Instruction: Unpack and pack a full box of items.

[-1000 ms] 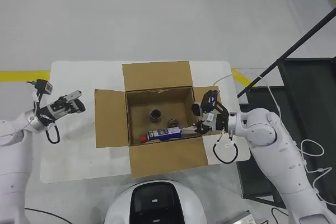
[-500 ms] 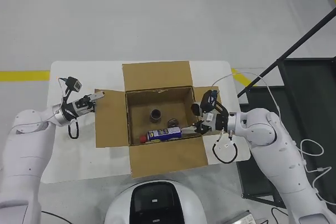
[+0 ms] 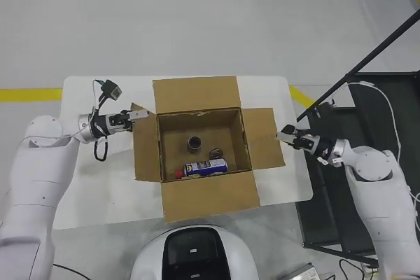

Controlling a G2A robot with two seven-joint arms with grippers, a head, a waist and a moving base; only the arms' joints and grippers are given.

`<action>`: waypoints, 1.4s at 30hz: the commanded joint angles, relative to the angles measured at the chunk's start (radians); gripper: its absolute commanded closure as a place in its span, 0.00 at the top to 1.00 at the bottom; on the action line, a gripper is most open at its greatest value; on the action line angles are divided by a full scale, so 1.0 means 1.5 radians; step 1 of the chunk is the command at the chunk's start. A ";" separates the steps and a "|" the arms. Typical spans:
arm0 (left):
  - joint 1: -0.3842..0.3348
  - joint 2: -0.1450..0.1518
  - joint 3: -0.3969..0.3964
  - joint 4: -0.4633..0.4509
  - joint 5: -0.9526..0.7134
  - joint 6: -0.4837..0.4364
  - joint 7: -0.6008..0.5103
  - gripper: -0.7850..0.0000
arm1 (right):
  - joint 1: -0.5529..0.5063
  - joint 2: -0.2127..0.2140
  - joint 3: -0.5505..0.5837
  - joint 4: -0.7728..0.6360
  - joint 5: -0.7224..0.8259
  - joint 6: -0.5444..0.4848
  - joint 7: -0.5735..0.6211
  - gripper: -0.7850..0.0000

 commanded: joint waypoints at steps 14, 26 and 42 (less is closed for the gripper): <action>-0.046 -0.039 0.125 0.041 0.027 0.003 0.062 1.00 | 0.115 -0.015 -0.128 0.230 0.098 0.012 0.098 1.00; -0.053 -0.042 0.137 0.070 0.059 -0.014 0.107 1.00 | 0.082 0.005 -0.121 0.024 0.240 0.026 0.184 1.00; -0.044 -0.032 0.115 0.063 0.054 -0.003 0.110 1.00 | 0.224 -0.022 -0.365 0.015 -0.050 0.058 0.105 1.00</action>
